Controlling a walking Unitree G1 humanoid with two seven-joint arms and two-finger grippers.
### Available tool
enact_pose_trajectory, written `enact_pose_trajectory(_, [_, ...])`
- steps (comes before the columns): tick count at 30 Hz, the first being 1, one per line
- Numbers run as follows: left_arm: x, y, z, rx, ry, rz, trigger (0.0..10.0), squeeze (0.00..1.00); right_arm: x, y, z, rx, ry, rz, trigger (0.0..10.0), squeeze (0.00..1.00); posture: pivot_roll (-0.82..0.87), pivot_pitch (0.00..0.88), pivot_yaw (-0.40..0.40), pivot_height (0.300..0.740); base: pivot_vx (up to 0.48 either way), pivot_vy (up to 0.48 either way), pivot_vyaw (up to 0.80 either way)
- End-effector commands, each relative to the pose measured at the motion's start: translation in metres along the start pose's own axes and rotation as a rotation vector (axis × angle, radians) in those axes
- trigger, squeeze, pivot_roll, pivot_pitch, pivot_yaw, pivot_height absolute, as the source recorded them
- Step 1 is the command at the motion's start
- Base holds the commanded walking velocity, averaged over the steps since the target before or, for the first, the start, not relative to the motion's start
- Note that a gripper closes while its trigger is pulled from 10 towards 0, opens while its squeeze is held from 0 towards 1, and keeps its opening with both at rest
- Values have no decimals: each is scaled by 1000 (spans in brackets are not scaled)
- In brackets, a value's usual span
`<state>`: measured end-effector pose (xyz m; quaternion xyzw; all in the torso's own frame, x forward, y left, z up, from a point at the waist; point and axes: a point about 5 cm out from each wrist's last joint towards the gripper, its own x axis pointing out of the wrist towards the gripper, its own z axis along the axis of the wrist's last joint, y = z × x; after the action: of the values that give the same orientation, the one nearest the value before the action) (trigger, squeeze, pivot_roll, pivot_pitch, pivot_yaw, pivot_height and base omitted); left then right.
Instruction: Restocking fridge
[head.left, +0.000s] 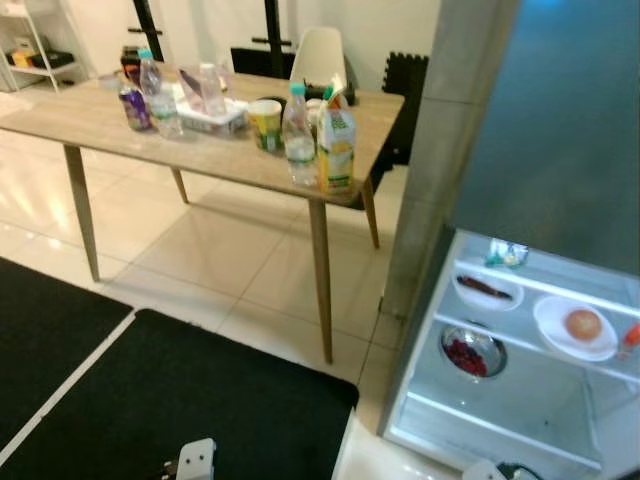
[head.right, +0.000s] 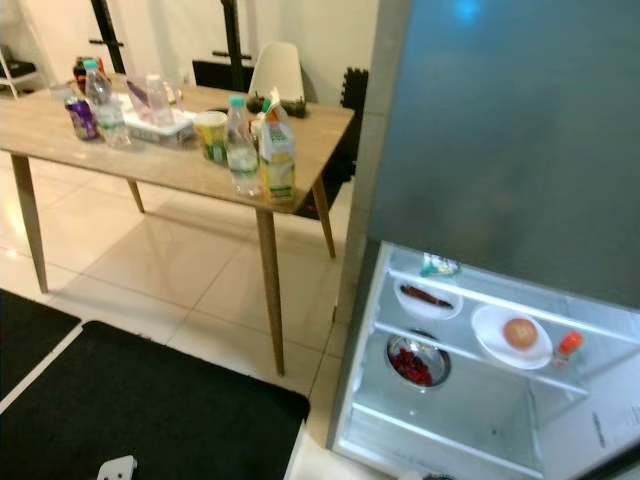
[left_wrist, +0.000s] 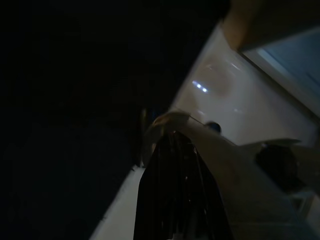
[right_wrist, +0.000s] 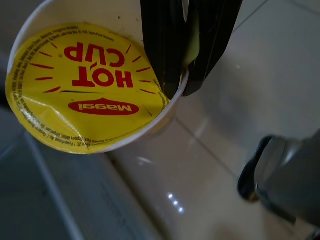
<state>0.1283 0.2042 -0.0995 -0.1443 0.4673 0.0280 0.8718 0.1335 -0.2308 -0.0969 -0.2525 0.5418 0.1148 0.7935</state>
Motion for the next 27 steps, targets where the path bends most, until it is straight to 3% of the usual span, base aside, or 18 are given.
enact_pose_trajectory(1, [0, 1, 0, 8, 4, 10, 10000, 0, 1, 3, 2, 9, -5, 8, 10000, 0, -72, 2, -13, 740, 0, 0, 0])
enact_pose_trajectory(9, [0, -3, -1, 50, 21, -24, 10000, 0, 0, 3, 2, 11, -1, 9, 10000, 0, -72, 2, -13, 740, 0, -121, 0])
enact_pose_trajectory(27, [0, 0, -1, 54, 15, 3, 10000, 0, 0, 3, 1, 8, 14, 21, 10000, 0, -71, 0, -17, 740, 0, -22, -752])
